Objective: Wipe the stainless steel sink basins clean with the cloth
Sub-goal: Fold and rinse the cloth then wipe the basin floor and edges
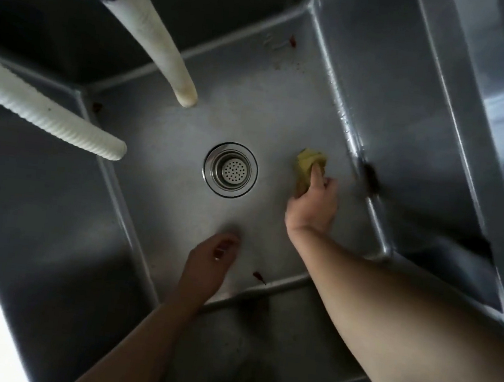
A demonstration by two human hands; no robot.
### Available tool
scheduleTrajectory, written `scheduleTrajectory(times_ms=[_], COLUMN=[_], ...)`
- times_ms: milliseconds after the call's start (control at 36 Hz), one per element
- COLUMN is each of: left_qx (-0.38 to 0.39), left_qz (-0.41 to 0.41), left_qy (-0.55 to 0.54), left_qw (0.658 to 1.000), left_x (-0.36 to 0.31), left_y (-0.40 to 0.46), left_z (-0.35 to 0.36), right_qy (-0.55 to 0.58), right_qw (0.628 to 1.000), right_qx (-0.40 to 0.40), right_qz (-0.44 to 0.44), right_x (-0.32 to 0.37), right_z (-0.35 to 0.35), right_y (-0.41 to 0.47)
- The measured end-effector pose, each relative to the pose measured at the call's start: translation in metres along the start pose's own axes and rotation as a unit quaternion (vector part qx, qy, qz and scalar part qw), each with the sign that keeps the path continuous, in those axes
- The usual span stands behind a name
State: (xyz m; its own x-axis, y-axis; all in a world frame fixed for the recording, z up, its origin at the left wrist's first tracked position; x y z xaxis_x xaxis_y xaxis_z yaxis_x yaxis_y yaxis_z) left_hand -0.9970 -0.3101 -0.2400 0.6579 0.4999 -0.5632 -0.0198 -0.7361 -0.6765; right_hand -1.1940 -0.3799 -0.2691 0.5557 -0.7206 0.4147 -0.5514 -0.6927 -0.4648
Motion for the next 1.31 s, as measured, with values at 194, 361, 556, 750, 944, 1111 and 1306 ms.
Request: scheduleTrajectory(times_ms=[194, 361, 556, 750, 944, 1111, 1306], left_qx=[-0.169, -0.08, -0.061, -0.059, -0.064, -0.064, -0.034], left_qz=[-0.069, -0.176, -0.198, -0.205, -0.2, -0.179, -0.155], left_qy=[0.106, 0.161, 0.19, 0.147, 0.155, 0.154, 0.167], left_qw=[0.977, 0.968, 0.96, 0.966, 0.965, 0.97, 0.973], left_x=[0.022, 0.037, 0.04, 0.037, 0.046, 0.053, 0.054], left_y=[0.023, 0.036, 0.036, 0.034, 0.041, 0.033, 0.019], left_z=[-0.056, -0.058, -0.044, -0.042, -0.044, -0.036, -0.026], right_qy=[0.091, 0.172, 0.044, -0.128, -0.059, 0.06, 0.066], right_qw=[0.994, 0.941, 0.983, 0.991, 0.994, 0.993, 0.949], right_qx=[0.05, 0.286, -0.041, -0.019, -0.009, 0.098, 0.305], right_qz=[0.031, -0.064, -0.171, 0.038, 0.094, -0.018, -0.044], right_x=[0.046, 0.096, 0.069, -0.044, -0.038, 0.043, 0.09], right_z=[0.04, 0.059, -0.007, -0.058, -0.009, 0.044, 0.065], right_y=[-0.02, -0.023, -0.02, -0.004, -0.015, -0.033, -0.019])
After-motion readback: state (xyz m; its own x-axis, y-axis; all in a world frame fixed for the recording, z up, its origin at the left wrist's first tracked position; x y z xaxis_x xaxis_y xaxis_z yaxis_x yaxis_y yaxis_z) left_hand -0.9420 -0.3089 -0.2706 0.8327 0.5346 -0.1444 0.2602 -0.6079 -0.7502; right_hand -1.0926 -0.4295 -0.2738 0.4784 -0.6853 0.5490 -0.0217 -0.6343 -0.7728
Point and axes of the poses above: each hand's wrist, its own y-axis towards the middle knuckle, its own z-axis out of the palm, x = y × z, the point moved 1 cm from there along y, towards the middle knuckle, and after that the axes turned 2 degrees about y, right-handed, at the moved point
